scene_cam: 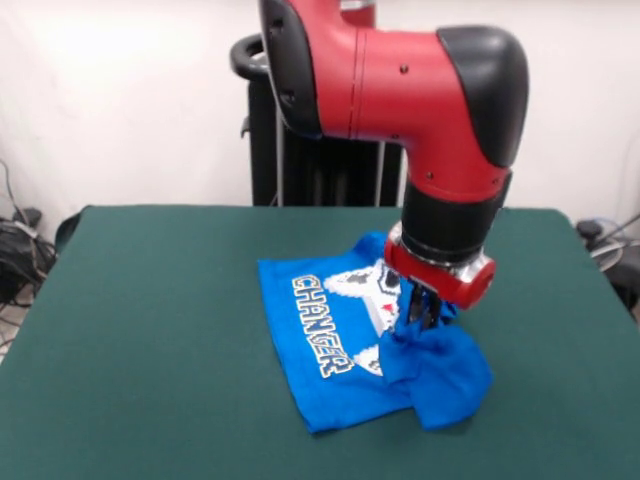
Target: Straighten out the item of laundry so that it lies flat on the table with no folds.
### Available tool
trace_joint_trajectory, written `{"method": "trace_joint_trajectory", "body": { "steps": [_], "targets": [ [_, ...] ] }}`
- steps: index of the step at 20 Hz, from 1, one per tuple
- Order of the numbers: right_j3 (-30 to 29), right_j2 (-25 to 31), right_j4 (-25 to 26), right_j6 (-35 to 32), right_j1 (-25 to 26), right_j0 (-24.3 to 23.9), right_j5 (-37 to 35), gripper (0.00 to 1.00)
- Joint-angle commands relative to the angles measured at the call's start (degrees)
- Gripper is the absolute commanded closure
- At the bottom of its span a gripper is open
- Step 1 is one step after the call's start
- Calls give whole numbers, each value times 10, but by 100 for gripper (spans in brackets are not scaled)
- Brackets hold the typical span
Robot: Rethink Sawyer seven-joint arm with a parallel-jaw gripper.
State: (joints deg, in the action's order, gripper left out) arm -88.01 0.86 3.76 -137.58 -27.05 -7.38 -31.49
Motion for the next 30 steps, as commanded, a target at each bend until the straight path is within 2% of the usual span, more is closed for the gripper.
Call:
{"method": "trace_joint_trajectory", "body": {
  "steps": [1,4,9,17,30],
  "targets": [
    [-28,16,40,-35,107,14,104,100],
    [-41,17,45,-32,117,11,140,100],
    [-53,23,49,-22,116,0,155,100],
    [-71,35,51,-11,108,-11,159,100],
    [-61,36,47,-10,117,-11,153,100]
  ]
}}
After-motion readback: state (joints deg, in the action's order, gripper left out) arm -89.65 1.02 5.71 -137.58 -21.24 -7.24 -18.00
